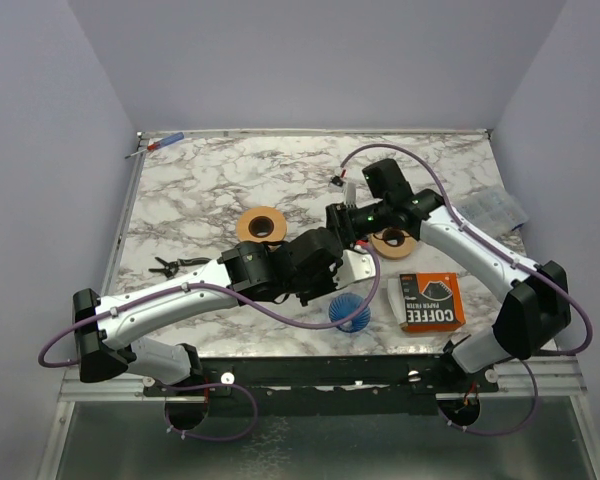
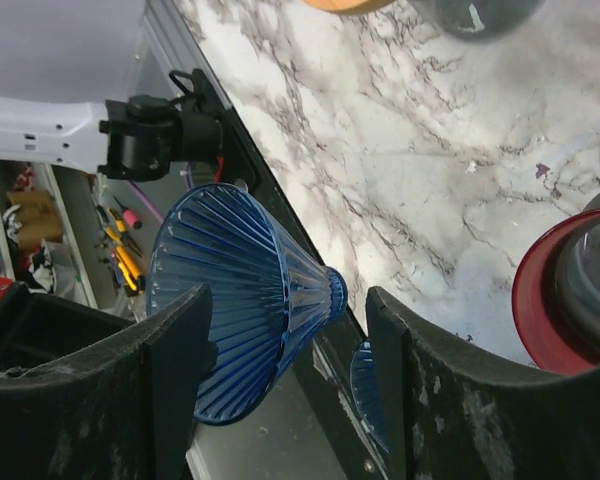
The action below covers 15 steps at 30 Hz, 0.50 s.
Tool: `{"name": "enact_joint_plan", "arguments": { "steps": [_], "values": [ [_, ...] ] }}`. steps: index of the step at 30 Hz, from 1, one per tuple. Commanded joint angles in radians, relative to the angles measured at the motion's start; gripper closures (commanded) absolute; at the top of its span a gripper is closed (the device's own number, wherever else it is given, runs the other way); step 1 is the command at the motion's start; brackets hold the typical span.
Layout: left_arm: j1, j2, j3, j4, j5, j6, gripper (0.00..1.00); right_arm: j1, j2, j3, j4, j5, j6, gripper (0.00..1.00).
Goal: Place the coffee filter in the dripper
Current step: Pick up the coffee dripper from the center of the board.
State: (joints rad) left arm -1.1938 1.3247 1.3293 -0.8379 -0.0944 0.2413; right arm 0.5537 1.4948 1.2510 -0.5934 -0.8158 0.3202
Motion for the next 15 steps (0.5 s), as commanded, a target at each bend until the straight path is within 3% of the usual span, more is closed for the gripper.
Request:
{"name": "enact_joint_plan", "arguments": {
  "steps": [1, 7, 10, 15],
  "values": [
    [-0.007, -0.004, -0.010, 0.023, 0.042, 0.002, 1.00, 0.044, 0.033, 0.058, -0.116, 0.086, -0.075, 0.36],
    [-0.007, 0.000, -0.014, 0.022, 0.044, -0.013, 1.00, 0.076, 0.041, 0.053, -0.112, 0.104, -0.082, 0.53],
    [-0.007, 0.008, -0.013, 0.022, 0.048, -0.017, 1.00, 0.098, 0.037, 0.064, -0.118, 0.146, -0.092, 0.55],
    [-0.007, 0.018, -0.011, 0.023, 0.049, -0.019, 1.00, 0.115, 0.024, 0.068, -0.119, 0.205, -0.106, 0.67]
  ]
}}
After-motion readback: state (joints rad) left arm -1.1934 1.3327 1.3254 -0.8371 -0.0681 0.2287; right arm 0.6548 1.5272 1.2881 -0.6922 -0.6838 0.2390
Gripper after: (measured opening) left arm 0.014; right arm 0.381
